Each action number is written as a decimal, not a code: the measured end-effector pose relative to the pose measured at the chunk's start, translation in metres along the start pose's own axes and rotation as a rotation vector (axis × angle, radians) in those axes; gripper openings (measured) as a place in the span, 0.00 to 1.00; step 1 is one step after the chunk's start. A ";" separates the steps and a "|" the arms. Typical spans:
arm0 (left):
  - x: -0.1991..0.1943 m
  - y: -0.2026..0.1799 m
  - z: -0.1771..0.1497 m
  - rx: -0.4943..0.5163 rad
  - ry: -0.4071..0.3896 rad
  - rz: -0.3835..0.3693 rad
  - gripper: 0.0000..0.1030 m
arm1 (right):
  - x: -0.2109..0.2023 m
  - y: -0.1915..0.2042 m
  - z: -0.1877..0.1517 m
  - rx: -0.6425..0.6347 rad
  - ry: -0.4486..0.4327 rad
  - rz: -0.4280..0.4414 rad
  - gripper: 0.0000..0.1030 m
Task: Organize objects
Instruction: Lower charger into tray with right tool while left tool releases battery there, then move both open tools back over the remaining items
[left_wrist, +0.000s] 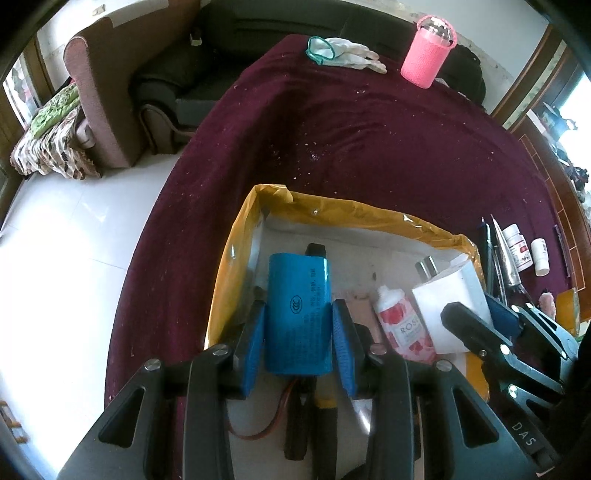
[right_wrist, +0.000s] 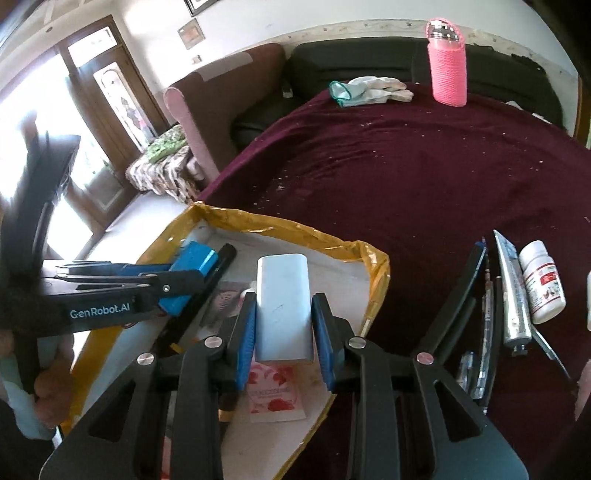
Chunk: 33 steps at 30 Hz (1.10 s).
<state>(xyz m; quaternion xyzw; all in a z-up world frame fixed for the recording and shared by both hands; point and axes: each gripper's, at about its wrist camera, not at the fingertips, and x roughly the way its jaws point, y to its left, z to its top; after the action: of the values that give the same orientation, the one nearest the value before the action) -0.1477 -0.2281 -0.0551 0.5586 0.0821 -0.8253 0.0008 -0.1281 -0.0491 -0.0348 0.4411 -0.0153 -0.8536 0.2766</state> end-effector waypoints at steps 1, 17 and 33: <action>0.001 -0.001 0.001 0.004 0.002 0.001 0.30 | 0.000 0.000 0.000 -0.002 0.000 -0.012 0.26; -0.063 0.005 -0.022 -0.080 -0.200 -0.165 0.46 | -0.021 -0.003 -0.006 0.023 -0.061 0.048 0.36; -0.174 -0.103 -0.149 -0.066 -0.499 -0.275 0.59 | -0.191 -0.008 -0.092 0.023 -0.265 0.180 0.55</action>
<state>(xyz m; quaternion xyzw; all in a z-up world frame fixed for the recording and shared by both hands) 0.0454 -0.1219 0.0652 0.3217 0.1813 -0.9265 -0.0725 0.0257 0.0700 0.0489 0.3247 -0.1010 -0.8759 0.3424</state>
